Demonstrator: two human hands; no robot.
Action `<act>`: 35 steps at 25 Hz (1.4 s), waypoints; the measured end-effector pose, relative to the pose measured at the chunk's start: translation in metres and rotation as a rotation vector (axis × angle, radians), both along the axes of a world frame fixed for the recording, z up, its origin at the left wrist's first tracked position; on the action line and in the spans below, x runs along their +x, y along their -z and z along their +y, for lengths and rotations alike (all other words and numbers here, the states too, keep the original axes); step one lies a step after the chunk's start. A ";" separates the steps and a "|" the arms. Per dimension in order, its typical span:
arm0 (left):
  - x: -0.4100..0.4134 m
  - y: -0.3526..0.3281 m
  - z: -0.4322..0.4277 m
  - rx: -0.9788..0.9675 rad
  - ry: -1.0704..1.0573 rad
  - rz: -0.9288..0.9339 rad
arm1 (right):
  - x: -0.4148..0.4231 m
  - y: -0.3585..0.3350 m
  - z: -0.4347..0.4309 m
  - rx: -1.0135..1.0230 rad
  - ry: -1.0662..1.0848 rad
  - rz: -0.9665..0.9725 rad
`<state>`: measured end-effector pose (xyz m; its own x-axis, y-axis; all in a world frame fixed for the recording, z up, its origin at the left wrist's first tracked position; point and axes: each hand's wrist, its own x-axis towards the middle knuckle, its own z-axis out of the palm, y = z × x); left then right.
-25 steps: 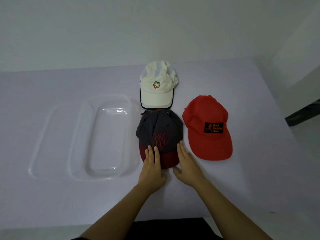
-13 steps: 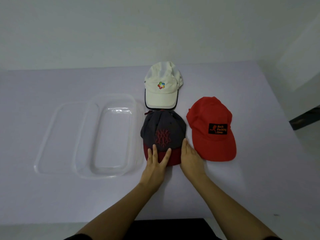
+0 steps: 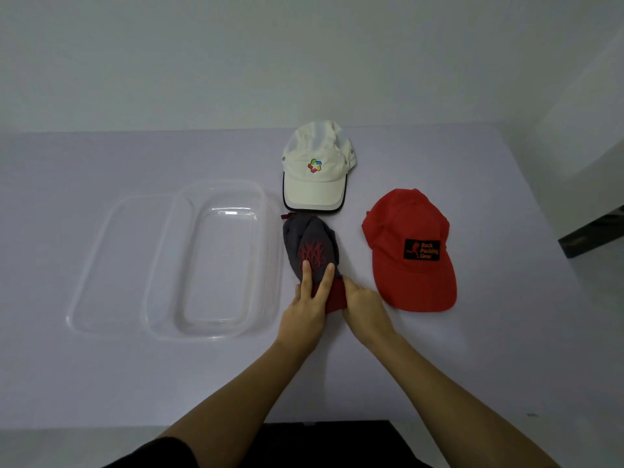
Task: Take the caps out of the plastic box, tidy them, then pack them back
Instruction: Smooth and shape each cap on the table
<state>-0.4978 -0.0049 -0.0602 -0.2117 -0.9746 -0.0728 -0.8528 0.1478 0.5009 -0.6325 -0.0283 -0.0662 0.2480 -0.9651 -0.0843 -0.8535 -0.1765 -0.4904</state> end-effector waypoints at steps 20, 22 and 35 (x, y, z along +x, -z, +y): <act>0.002 -0.022 0.011 0.094 -0.397 0.676 | -0.004 -0.039 0.017 0.056 0.034 -0.137; 0.008 -0.022 0.009 0.053 -0.432 0.603 | -0.009 -0.043 0.013 0.056 0.021 -0.084; 0.018 -0.022 0.009 0.057 -0.454 0.729 | -0.004 -0.058 0.013 -0.118 0.046 -0.085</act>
<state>-0.4798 0.0042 -0.0380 0.1851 -0.9752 -0.1213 -0.2859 -0.1716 0.9428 -0.6366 -0.0154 -0.0087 0.2046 -0.9776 0.0503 -0.8181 -0.1990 -0.5396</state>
